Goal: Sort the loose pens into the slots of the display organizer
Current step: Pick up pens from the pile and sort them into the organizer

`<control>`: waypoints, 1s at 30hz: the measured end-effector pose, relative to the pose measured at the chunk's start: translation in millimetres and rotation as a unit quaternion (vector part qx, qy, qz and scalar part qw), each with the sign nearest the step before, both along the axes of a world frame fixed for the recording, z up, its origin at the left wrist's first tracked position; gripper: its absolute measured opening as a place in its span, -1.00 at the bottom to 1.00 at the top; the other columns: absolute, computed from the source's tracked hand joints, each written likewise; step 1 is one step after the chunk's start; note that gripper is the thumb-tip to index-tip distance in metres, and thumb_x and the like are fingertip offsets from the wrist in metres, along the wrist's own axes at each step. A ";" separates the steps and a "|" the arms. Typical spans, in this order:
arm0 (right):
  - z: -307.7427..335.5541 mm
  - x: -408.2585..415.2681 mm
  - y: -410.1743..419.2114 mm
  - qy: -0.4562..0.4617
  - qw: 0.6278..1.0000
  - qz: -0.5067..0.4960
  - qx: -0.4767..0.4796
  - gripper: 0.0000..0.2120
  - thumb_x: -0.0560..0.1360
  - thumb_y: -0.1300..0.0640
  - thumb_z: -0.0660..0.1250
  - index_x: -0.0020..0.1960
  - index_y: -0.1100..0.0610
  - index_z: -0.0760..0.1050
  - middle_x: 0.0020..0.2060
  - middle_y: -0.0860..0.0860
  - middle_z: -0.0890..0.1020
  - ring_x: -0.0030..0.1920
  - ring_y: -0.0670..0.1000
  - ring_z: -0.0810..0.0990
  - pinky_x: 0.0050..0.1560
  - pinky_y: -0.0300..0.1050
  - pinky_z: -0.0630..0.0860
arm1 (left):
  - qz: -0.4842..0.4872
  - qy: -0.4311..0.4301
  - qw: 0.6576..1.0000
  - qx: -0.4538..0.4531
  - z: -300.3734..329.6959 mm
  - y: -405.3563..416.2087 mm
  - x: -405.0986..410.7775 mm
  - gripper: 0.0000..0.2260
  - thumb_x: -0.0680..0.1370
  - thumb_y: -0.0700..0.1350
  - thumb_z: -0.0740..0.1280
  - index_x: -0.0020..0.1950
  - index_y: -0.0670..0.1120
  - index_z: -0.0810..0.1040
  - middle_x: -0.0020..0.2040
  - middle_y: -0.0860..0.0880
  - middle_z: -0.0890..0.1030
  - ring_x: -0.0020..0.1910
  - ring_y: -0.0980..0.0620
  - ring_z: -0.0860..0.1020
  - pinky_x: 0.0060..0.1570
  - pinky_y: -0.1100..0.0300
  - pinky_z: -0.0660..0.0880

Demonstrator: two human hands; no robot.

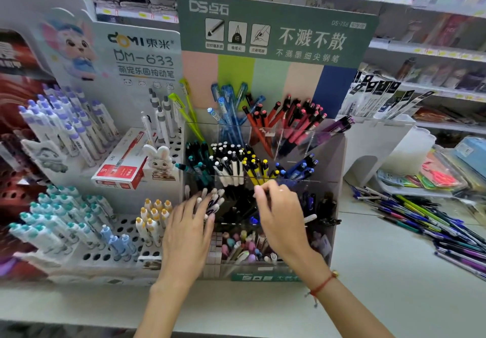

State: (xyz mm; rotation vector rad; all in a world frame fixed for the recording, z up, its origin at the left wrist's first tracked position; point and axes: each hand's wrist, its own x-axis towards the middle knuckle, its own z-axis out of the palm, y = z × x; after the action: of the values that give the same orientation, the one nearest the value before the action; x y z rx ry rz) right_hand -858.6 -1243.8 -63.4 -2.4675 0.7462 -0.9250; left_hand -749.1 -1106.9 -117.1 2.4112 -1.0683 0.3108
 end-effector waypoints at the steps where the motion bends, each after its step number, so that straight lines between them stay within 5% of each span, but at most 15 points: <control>1: -5.3 7.0 0.3 0.025 0.998 0.000 -0.055 -0.74 0.61 -0.04 0.09 -0.14 0.05 0.44 -0.34 -0.13 0.43 -0.28 -0.03 0.40 -0.17 -0.07 0.41 | 0.001 -0.003 1.000 -0.002 -0.1 -0.1 0.1 -0.62 0.55 -0.10 0.32 0.37 -0.11 0.45 0.23 -0.12 0.56 0.21 -0.12 0.53 0.23 -0.04 0.44; 4: -27.4 19.5 1.8 0.069 0.987 -0.006 -0.142 -0.90 0.56 0.04 0.25 -0.01 0.07 0.48 -0.14 -0.06 0.53 -0.13 -0.02 0.47 -0.09 -0.10 0.46 | 0.007 -0.003 1.000 0.000 -1.0 0.3 2.0 -0.62 0.57 -0.08 0.29 0.38 -0.09 0.45 0.25 -0.11 0.55 0.22 -0.11 0.51 0.23 -0.03 0.44; 9: -57.4 8.5 8.9 0.126 0.975 0.002 -0.181 -0.78 0.48 0.10 0.38 0.10 0.10 0.54 0.14 0.07 0.54 0.08 0.08 0.53 0.14 -0.01 0.49 | -0.001 0.018 1.000 0.005 -3.0 2.1 3.4 -0.60 0.56 -0.06 0.29 0.40 -0.08 0.43 0.29 -0.10 0.53 0.26 -0.09 0.48 0.27 -0.01 0.40; 16: -28.0 -9.7 1.5 0.112 0.987 0.076 -0.089 -0.66 0.52 0.10 0.33 0.29 0.09 0.47 0.19 0.01 0.53 0.23 0.02 0.48 0.32 -0.06 0.39 | -0.043 0.055 0.997 -0.039 16.2 4.9 -9.8 -0.50 0.48 -0.13 0.40 0.41 -0.07 0.41 0.41 -0.03 0.40 0.40 -0.02 0.31 0.40 -0.07 0.27; 21: 0.9 -80.8 -26.5 0.042 0.999 0.025 -0.005 -0.78 0.54 0.13 0.34 0.18 0.04 0.54 0.09 -0.11 0.56 0.11 -0.17 0.49 0.08 -0.41 0.39 | -0.171 0.014 0.981 -0.090 48.9 -30.6 -40.3 -0.64 0.50 -0.05 0.34 0.28 -0.08 0.53 0.26 0.03 0.53 0.26 0.03 0.45 0.32 0.11 0.34; 30: -48.3 -253.9 -143.5 0.228 0.947 -0.177 0.137 -0.84 0.58 0.06 0.25 0.10 -0.11 0.55 -0.10 -0.24 0.55 -0.06 -0.19 0.50 -0.09 -0.21 0.46 | -0.425 0.033 0.905 0.004 49.9 -175.7 -153.3 -0.71 0.55 0.02 0.20 0.22 0.01 0.55 0.17 0.11 0.58 0.17 0.14 0.46 0.17 0.30 0.27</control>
State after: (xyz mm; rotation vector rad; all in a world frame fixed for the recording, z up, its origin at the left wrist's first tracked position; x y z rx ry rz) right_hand -1112.5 -1387.3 -111.7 -2.3508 1.4051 -0.3117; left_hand -902.4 -1282.6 -67.3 1.7091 -1.9353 -0.0815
